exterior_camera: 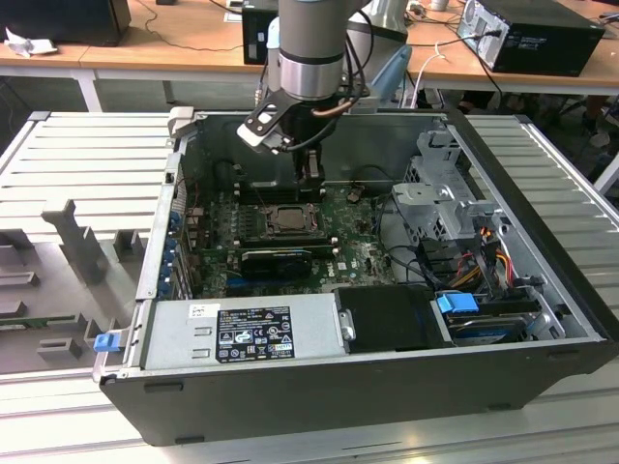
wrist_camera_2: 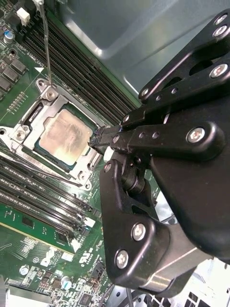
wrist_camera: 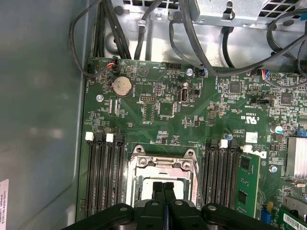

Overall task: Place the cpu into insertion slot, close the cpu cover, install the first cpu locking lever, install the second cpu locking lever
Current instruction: 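Close the cpu cover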

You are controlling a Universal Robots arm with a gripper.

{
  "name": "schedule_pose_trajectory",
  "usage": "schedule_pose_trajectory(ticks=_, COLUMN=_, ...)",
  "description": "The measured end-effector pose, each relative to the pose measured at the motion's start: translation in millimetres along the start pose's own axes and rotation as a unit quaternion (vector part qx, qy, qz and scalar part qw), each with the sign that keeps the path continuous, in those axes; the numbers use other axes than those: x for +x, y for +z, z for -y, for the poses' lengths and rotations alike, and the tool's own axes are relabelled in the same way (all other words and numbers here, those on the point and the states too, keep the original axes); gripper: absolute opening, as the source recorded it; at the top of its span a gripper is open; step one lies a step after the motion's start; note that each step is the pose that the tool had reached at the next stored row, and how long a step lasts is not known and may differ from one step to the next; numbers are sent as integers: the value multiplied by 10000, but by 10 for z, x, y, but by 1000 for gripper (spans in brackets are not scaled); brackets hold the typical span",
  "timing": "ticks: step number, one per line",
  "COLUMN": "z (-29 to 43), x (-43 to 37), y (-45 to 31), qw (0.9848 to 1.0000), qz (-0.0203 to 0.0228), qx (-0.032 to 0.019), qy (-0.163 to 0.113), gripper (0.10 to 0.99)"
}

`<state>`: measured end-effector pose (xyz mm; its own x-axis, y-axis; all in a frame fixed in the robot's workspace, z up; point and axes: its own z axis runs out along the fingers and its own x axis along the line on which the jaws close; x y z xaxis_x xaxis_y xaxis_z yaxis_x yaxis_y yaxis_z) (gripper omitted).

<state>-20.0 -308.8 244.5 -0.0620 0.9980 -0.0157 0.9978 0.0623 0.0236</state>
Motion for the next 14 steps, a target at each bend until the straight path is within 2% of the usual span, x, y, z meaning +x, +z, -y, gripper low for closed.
schedule_pose_trajectory(ticks=14, z=85, x=5, y=-2, qw=10000, qz=-1, qx=0, qy=0, gripper=106)
